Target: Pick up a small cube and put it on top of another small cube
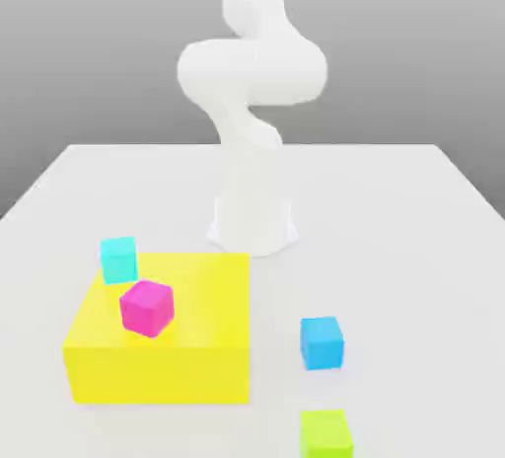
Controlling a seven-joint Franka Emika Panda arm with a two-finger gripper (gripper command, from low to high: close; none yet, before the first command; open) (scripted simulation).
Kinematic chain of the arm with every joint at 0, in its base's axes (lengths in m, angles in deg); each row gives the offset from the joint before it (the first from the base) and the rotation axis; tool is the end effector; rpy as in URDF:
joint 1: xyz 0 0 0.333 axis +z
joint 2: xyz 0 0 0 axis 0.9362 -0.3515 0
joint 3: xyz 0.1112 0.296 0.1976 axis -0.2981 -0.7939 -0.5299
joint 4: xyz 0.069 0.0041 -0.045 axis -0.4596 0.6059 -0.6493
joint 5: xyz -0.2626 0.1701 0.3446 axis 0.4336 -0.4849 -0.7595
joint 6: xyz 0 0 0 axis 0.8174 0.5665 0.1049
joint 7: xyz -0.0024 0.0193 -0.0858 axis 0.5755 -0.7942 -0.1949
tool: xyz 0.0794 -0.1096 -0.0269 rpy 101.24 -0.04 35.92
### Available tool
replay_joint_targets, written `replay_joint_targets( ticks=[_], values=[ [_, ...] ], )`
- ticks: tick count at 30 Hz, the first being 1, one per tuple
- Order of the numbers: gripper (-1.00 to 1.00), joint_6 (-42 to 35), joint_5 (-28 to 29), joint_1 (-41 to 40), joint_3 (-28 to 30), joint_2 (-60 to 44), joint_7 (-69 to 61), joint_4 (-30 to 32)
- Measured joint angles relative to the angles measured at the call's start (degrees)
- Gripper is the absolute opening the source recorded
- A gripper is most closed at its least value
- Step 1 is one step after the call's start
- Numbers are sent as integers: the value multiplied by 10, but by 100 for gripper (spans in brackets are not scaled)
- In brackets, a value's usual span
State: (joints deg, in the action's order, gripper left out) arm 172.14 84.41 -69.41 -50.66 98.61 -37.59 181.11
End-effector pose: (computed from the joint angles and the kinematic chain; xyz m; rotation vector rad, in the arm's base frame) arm 0.4379 0.0068 0.6952 -2.4905 1.0452 -0.9569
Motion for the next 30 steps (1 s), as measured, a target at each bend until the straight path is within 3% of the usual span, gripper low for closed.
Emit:
replay_joint_targets(
  ticks=[18,30],
  values=[
    [0,135,27,12,-45,-377,44,35],
    [0,249,48,40,-42,-627,72,42]
  ],
)
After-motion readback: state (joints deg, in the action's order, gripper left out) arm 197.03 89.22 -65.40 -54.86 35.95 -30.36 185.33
